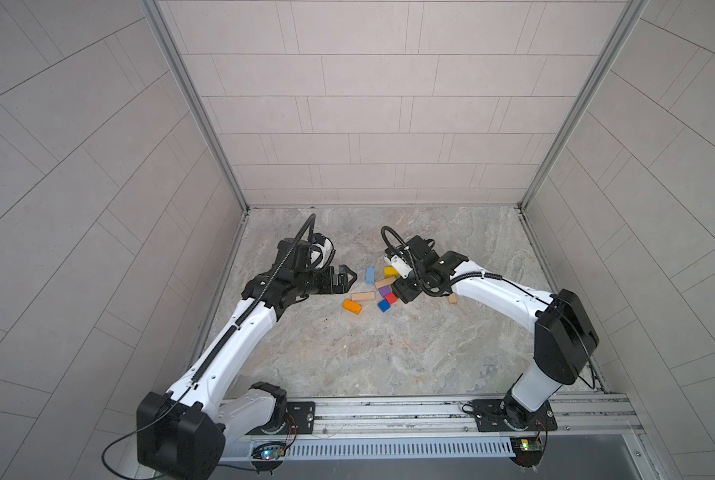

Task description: Build the wood block tower

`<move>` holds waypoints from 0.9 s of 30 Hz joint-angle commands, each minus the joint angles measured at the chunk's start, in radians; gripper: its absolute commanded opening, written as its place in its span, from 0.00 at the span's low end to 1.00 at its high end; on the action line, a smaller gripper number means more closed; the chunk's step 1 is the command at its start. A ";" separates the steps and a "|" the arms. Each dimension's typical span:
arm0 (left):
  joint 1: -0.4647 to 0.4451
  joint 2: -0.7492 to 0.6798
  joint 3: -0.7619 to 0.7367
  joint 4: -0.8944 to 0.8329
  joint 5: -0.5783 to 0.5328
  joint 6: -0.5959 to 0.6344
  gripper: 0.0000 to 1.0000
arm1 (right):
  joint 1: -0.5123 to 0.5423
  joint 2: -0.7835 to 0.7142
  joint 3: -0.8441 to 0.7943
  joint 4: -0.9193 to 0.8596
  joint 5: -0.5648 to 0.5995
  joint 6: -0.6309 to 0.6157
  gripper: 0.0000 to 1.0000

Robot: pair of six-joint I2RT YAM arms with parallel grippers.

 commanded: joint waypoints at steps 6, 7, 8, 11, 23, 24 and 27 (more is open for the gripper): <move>0.007 -0.123 -0.029 -0.091 -0.048 0.036 1.00 | 0.059 0.164 0.155 -0.028 -0.099 -0.130 0.58; 0.008 -0.143 -0.043 -0.093 -0.053 0.033 1.00 | 0.068 0.181 0.171 -0.029 -0.100 -0.136 0.56; 0.007 -0.160 -0.055 -0.094 -0.057 0.033 1.00 | 0.075 0.192 0.178 -0.018 -0.098 -0.137 0.55; 0.007 -0.199 -0.080 -0.107 -0.063 0.032 1.00 | 0.095 0.225 0.192 0.018 -0.110 -0.151 0.55; 0.008 -0.243 -0.104 -0.130 -0.063 0.048 1.00 | 0.105 0.396 0.337 -0.027 -0.125 -0.198 0.47; 0.008 -0.241 -0.103 -0.130 -0.063 0.048 1.00 | 0.105 0.402 0.338 -0.028 -0.121 -0.200 0.47; 0.008 -0.242 -0.104 -0.130 -0.060 0.050 1.00 | 0.106 0.414 0.335 -0.027 -0.119 -0.201 0.46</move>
